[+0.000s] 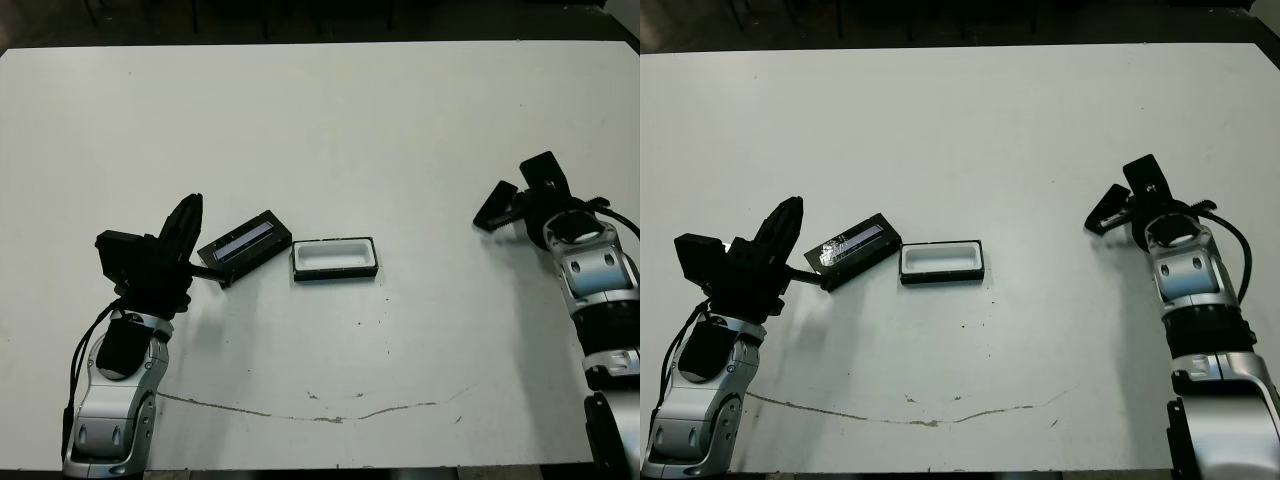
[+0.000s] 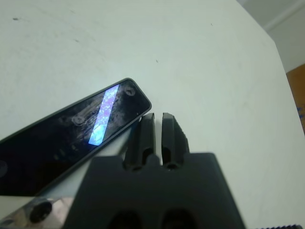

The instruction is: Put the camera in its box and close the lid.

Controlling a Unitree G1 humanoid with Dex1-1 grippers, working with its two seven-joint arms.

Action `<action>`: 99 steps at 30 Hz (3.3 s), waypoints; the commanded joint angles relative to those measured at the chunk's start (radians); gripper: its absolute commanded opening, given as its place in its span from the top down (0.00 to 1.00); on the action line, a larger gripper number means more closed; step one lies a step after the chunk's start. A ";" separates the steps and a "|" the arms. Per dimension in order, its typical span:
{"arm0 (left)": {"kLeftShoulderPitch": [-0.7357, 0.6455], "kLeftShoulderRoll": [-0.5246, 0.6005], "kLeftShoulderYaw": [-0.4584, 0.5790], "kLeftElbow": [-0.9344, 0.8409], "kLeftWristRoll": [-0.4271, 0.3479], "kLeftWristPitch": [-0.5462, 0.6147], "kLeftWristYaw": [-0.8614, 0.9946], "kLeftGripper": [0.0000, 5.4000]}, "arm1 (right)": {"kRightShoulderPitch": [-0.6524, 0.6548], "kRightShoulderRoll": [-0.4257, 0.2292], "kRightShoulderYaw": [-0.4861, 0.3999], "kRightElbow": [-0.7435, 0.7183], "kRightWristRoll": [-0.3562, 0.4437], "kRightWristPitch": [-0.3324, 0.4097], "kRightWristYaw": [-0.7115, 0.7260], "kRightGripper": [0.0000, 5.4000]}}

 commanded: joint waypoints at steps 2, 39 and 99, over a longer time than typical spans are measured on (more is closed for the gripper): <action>0.021 0.006 -0.003 0.008 0.009 0.013 0.005 1.00 | -0.027 0.009 0.031 0.093 -0.023 -0.033 0.010 1.00; 0.030 -0.004 -0.020 0.051 0.014 -0.044 0.016 1.00 | -0.184 0.095 0.107 0.451 -0.062 -0.476 0.085 1.00; 0.024 -0.002 -0.015 0.055 0.009 -0.040 0.013 1.00 | -0.069 -0.104 -0.013 0.050 0.203 -0.366 0.565 0.05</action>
